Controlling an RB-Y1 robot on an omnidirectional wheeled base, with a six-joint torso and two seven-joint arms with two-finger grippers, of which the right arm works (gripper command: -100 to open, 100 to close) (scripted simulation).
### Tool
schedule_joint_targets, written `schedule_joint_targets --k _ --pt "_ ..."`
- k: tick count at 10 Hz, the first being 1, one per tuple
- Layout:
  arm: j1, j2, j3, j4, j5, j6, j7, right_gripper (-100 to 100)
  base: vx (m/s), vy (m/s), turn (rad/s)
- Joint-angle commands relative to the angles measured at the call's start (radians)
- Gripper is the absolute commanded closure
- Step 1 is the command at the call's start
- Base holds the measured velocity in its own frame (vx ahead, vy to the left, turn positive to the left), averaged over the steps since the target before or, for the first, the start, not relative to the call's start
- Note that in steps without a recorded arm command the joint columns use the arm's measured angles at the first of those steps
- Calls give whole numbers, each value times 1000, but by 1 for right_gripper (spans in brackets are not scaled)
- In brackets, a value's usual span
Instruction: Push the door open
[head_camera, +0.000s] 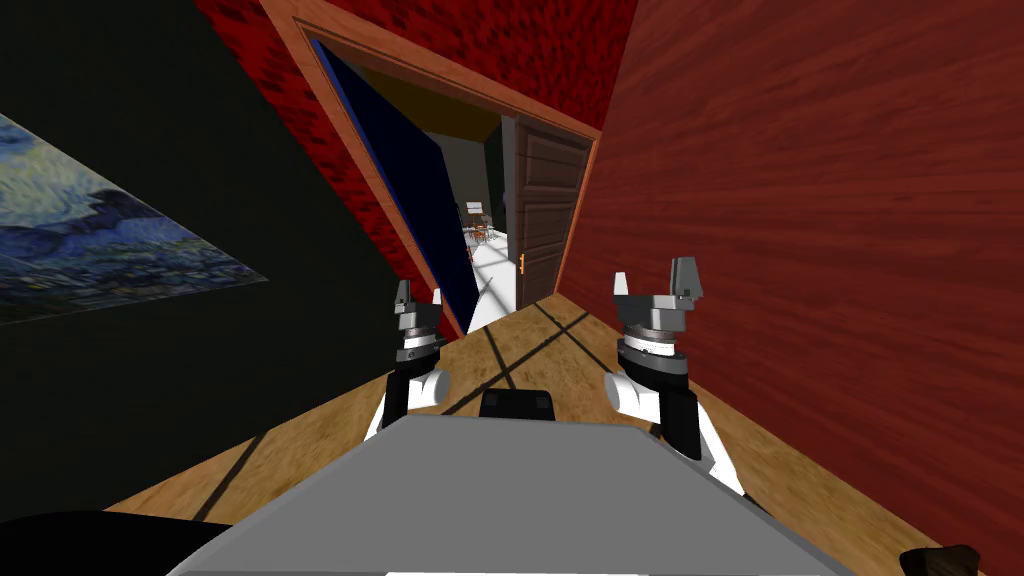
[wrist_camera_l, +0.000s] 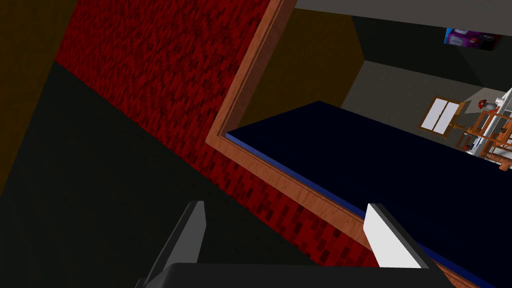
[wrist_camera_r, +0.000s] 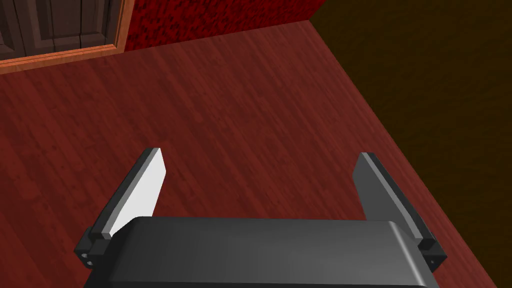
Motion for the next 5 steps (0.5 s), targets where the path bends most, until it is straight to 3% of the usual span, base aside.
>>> schedule_joint_targets --k 1,5 --pt "5 -6 -4 22 9 -16 21 -100 119 16 44" --pt "17 -19 -16 81 32 -58 77 -100 212 -4 47"
